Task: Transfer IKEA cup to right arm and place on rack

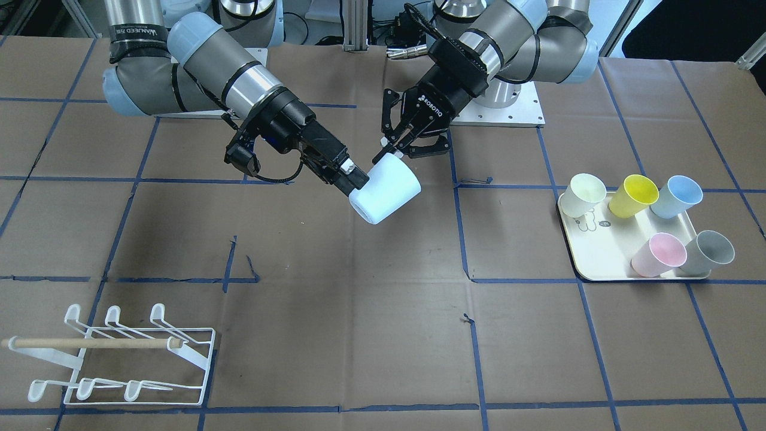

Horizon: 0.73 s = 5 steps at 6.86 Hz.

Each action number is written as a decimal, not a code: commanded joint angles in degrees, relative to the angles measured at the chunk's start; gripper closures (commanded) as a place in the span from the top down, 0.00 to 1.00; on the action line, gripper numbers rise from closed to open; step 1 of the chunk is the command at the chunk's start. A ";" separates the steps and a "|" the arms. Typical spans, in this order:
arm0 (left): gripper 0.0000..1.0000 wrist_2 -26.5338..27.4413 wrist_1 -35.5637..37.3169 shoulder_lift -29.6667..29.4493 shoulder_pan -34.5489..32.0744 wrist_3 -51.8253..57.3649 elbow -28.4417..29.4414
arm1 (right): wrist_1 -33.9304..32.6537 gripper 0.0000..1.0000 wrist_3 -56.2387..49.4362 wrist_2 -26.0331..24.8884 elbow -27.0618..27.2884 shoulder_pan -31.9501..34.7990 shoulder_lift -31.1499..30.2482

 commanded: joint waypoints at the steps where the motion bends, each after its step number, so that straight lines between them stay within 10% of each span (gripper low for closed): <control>1: 0.00 0.00 0.00 0.03 0.00 0.00 0.00 | 0.72 0.98 0.03 -0.98 -1.99 0.30 1.42; 5: 0.00 -0.09 0.00 0.03 0.00 0.00 0.00 | 0.91 0.98 0.03 -1.17 -3.84 2.32 4.06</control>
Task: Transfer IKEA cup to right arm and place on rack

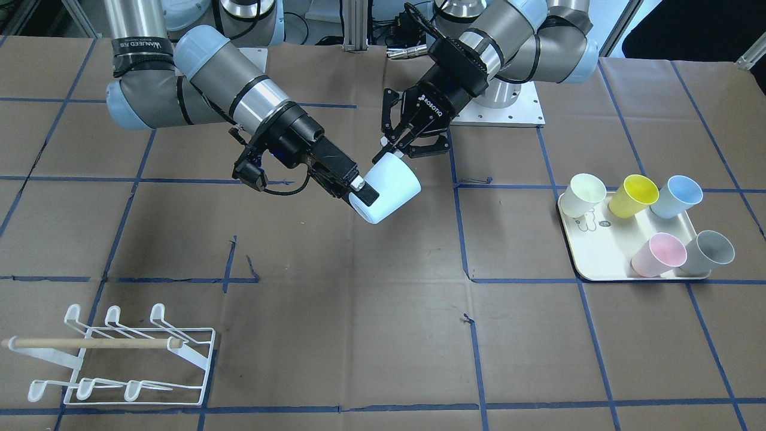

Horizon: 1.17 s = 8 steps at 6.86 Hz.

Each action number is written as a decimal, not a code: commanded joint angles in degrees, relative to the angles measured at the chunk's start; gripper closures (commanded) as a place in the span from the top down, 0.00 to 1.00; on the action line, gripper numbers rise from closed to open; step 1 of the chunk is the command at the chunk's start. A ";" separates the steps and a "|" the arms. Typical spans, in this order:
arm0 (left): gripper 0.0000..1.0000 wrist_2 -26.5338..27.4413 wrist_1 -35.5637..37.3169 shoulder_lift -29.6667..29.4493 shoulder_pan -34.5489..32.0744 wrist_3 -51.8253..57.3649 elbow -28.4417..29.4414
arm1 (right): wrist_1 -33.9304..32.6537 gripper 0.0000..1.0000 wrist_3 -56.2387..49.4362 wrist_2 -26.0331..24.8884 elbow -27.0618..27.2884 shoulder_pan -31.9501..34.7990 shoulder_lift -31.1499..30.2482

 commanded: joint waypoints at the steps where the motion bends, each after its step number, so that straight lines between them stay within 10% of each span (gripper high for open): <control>1: 0.00 -0.01 0.00 0.00 0.00 0.00 0.00 | 0.02 0.94 -0.06 -0.08 -0.41 0.43 0.37; 5: 0.02 0.08 0.00 0.26 0.00 0.00 0.00 | -0.16 0.44 -0.49 0.45 -0.50 0.34 0.37; 8: 0.52 0.78 -0.09 0.27 0.00 -1.31 0.35 | -0.16 0.26 -0.59 0.80 -0.59 0.34 0.28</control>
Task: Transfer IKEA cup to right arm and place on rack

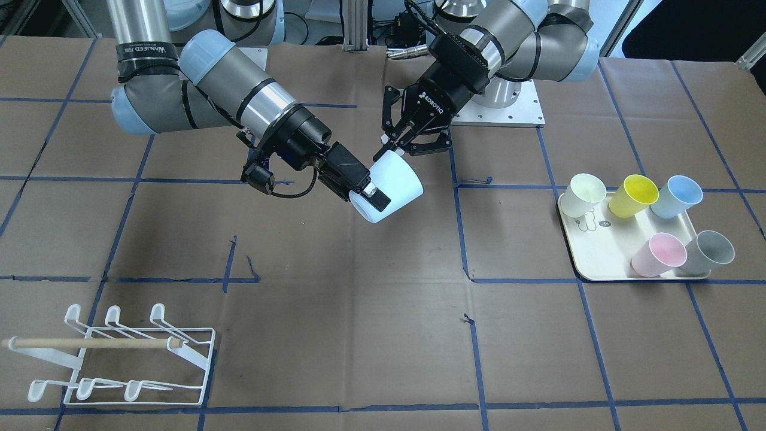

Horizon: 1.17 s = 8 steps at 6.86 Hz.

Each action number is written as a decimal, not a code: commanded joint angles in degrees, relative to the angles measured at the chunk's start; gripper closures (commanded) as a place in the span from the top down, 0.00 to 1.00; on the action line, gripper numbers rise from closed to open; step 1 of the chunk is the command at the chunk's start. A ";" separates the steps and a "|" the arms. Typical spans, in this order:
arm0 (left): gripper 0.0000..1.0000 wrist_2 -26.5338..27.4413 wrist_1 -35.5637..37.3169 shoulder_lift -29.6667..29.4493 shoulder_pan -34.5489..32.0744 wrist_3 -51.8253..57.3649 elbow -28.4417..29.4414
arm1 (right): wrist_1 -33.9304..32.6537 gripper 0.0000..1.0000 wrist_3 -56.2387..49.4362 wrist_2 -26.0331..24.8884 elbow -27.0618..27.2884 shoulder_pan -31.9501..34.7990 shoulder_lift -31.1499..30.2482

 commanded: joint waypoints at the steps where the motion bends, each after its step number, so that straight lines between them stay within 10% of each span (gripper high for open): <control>1: 0.96 -0.03 -0.08 -0.75 0.09 -1.21 0.10 | 0.05 0.23 -0.02 0.09 -0.04 0.00 -0.02; 8: 0.99 3.13 -2.70 3.55 12.63 -4.20 0.36 | -2.39 0.16 -0.54 -4.11 -6.44 -4.55 4.27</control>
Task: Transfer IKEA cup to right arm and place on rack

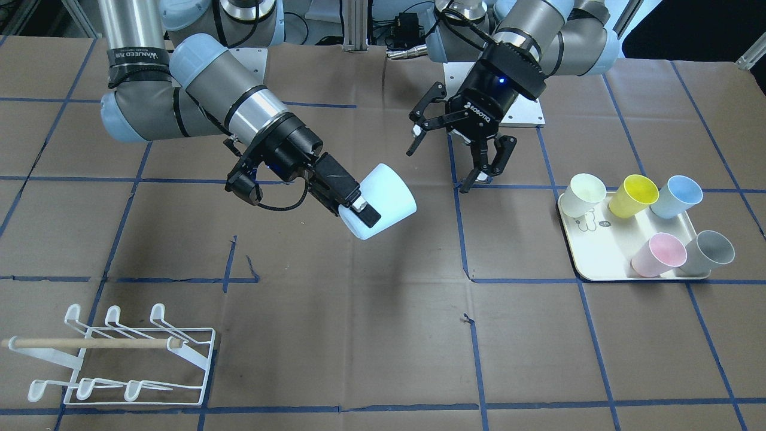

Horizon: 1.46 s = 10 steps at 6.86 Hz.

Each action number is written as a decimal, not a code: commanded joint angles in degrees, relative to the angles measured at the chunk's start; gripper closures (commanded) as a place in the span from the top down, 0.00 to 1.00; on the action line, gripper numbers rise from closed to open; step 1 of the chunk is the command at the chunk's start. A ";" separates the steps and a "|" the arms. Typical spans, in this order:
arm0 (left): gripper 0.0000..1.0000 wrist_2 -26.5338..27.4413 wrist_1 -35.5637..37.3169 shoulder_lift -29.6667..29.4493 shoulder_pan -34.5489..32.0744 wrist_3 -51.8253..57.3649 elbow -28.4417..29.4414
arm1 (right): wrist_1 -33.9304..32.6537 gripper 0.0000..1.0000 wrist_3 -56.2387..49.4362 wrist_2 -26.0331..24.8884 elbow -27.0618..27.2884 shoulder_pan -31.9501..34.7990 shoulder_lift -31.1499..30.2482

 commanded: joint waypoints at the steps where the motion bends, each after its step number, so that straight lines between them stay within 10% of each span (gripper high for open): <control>1: 0.99 2.79 -5.27 0.62 3.44 0.17 1.27 | -1.57 0.16 -4.81 -2.87 -2.70 -3.58 2.51; 4: 0.99 20.61 -28.50 -0.70 2.65 0.70 9.68 | -1.57 0.10 -29.04 -19.09 -4.29 -6.76 4.62; 7: 0.99 36.62 -71.67 -0.43 -3.05 0.70 24.15 | -1.66 0.10 -59.18 -26.34 -7.18 -10.44 5.41; 10: 0.99 36.05 -101.26 -1.31 -3.76 0.79 40.28 | -4.88 0.09 -78.74 -31.09 -14.38 -12.47 9.96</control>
